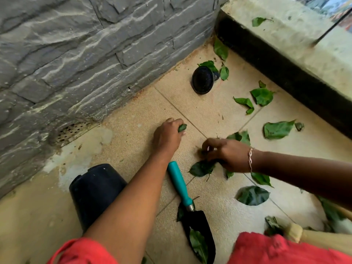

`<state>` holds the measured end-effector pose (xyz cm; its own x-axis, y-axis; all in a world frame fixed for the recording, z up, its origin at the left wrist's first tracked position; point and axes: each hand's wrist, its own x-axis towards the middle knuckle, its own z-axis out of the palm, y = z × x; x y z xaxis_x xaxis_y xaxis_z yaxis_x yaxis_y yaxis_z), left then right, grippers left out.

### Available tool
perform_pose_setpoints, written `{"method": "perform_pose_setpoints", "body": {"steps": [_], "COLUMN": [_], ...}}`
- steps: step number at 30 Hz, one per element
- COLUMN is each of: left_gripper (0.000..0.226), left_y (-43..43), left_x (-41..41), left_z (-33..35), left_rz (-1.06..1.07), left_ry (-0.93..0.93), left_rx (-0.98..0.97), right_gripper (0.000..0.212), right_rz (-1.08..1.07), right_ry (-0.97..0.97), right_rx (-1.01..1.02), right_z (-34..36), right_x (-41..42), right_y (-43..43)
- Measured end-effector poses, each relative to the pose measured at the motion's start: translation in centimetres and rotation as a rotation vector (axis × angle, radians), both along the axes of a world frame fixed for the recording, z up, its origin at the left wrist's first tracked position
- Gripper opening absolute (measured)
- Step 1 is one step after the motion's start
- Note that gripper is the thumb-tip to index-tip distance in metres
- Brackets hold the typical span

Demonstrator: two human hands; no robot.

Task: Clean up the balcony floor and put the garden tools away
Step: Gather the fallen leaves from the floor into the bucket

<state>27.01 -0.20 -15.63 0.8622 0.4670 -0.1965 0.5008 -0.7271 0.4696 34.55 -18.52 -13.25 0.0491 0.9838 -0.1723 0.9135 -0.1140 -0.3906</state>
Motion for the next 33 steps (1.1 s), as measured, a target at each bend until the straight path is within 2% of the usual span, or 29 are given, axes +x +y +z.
{"method": "perform_pose_setpoints", "body": {"steps": [4, 7, 10, 12, 13, 15, 17, 20, 25, 28, 30, 33], "left_gripper": [0.025, 0.026, 0.013, 0.007, 0.013, 0.024, 0.022, 0.044, 0.065, 0.064, 0.059, 0.047], "left_y": [-0.1, -0.4, -1.6, -2.6, -3.0, -3.6, -4.3, -6.0, -7.6, -8.3, -9.0, -9.1], "left_x": [0.0, 0.0, 0.2, 0.0, -0.2, -0.4, -0.2, 0.4, 1.0, 1.2, 1.2, 1.5], "left_z": [-0.1, 0.1, 1.0, 1.7, 1.8, 2.0, 2.5, 3.9, 4.6, 4.2, 3.8, 3.2], "left_rz": [-0.04, 0.031, 0.291, 0.414, 0.46, 0.55, 0.613, 0.596, 0.691, 0.821, 0.905, 0.984], "left_ry": [0.029, 0.02, -0.108, -0.152, -0.163, -0.167, -0.136, -0.032, 0.0, 0.0, -0.019, -0.047], "left_rx": [0.033, -0.028, -0.442, -0.66, -0.733, -0.904, -1.073, -1.22, -1.455, -1.509, -1.516, -1.383], "right_gripper": [0.051, 0.035, 0.034, 0.018, 0.015, 0.024, 0.019, 0.016, 0.02, 0.018, 0.027, 0.044], "right_rz": [0.168, 0.177, 0.108, 0.011, -0.073, -0.262, -0.443, -0.641, -0.585, -0.558, -0.426, -0.282], "right_ry": [-0.186, -0.253, -0.17, -0.143, -0.088, 0.05, 0.184, 0.28, 0.121, -0.02, -0.002, 0.119], "right_rx": [0.005, 0.068, 0.083, 0.103, 0.115, 0.155, 0.218, 0.251, 0.353, 0.369, 0.293, 0.187], "right_z": [-2.0, -2.9, -3.1, -2.5, -2.0, -1.1, 0.1, 1.6, 2.3, 2.0, 1.9, 1.5], "right_x": [-2.1, -2.5, -2.4, -1.9, -1.5, -0.5, 0.1, 0.1, -1.1, -1.5, -1.1, 0.0], "right_y": [-2.7, -3.6, -3.4, -2.6, -2.0, -1.0, -0.1, 1.2, 1.7, 1.1, 0.4, -1.3]}}
